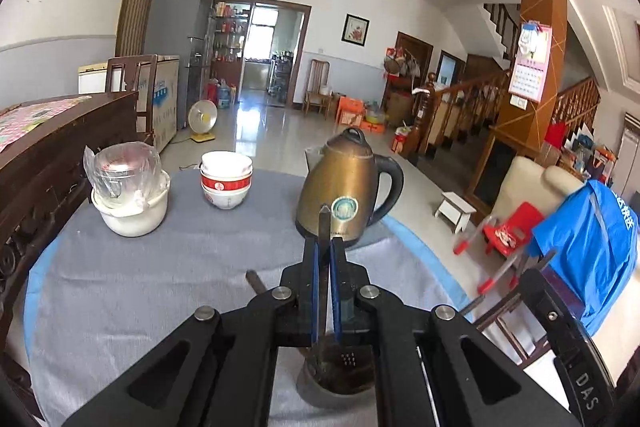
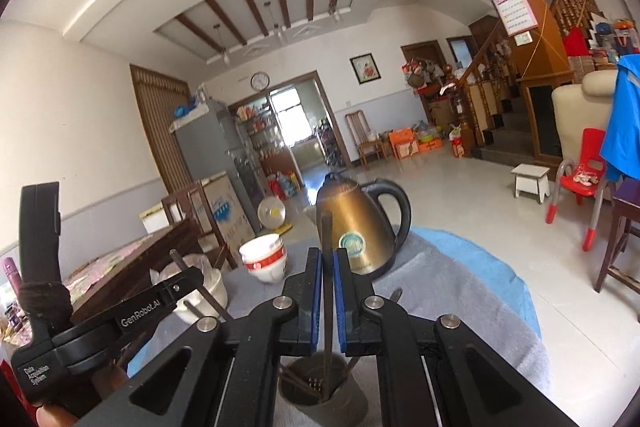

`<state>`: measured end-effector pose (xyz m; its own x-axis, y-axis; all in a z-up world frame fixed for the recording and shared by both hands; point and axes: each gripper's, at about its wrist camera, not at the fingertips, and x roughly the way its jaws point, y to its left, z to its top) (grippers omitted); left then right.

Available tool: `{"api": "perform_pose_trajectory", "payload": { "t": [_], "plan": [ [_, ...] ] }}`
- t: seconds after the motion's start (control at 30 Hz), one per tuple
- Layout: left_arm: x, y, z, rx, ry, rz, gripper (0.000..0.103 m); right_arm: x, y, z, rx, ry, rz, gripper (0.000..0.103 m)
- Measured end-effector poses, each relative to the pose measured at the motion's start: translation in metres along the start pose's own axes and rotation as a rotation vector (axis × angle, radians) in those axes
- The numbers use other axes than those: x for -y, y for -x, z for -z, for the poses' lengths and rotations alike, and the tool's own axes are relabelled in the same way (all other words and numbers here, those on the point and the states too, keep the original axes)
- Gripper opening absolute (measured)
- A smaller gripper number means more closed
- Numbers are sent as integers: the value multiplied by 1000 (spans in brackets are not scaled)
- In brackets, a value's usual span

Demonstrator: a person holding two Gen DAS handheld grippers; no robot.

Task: Organize utensils
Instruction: 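Lift the left chopstick over the grey holder while the right gripper carries its chopstick there, then open the left gripper over the holder while the right gripper releases its chopstick, then move both open grippers back toward the remaining chopsticks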

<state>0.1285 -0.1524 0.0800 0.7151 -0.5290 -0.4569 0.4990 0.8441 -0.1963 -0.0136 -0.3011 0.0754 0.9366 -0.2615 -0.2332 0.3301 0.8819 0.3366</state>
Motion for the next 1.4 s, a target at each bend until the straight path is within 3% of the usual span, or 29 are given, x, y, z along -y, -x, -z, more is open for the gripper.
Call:
{"api": "perform_pose_trajectory", "payload": {
  "t": [0.1, 0.13, 0.2, 0.27, 0.33, 0.4, 0.43, 0.5, 0.53, 0.57, 0.7, 0.8, 0.97, 1.1, 1.4],
  "plan": [
    [0, 12, 5, 15, -30, 0, 14, 1, -4, 5, -40, -12, -15, 10],
    [-1, 18, 7, 22, -41, -3, 29, 3, -6, 7, -49, -14, -15, 10],
    [-4, 27, 8, 42, -46, -11, 47, 6, -9, 11, -81, -29, -20, 10],
    [-8, 39, 12, 64, -56, -24, 48, 11, -11, 13, -98, -52, -33, 11],
    [-11, 47, 15, 63, -74, -36, 61, 16, -10, 15, -107, -76, -46, 11],
    [-15, 55, 22, 62, -94, -62, 66, 18, -8, 16, -107, -87, -59, 14],
    [-18, 59, 27, 58, -108, -82, 66, 19, -5, 16, -103, -92, -67, 21],
    [-24, 60, 34, 35, -121, -104, 71, 21, 0, 18, -90, -106, -82, 47],
    [-29, 60, 40, 16, -119, -116, 71, 21, 3, 19, -81, -113, -87, 73],
    [-32, 61, 44, 2, -115, -122, 71, 22, 9, 20, -52, -125, -94, 74],
    [-51, 58, 64, -62, -101, -157, 71, 20, 22, 21, 12, -108, -75, 72],
    [-62, 52, 78, -108, -106, -181, 71, 22, 29, 20, 41, -104, -85, 64],
    [-83, 46, 100, -187, -78, -214, 71, 20, 37, 25, 37, -68, -109, 60],
    [-97, 43, 114, -238, -56, -238, 71, 17, 42, 33, 17, -23, -138, 51],
    [-119, 37, 137, -323, -17, -278, 71, 8, 32, 68, -124, -4, -206, 49]
  ]
}}
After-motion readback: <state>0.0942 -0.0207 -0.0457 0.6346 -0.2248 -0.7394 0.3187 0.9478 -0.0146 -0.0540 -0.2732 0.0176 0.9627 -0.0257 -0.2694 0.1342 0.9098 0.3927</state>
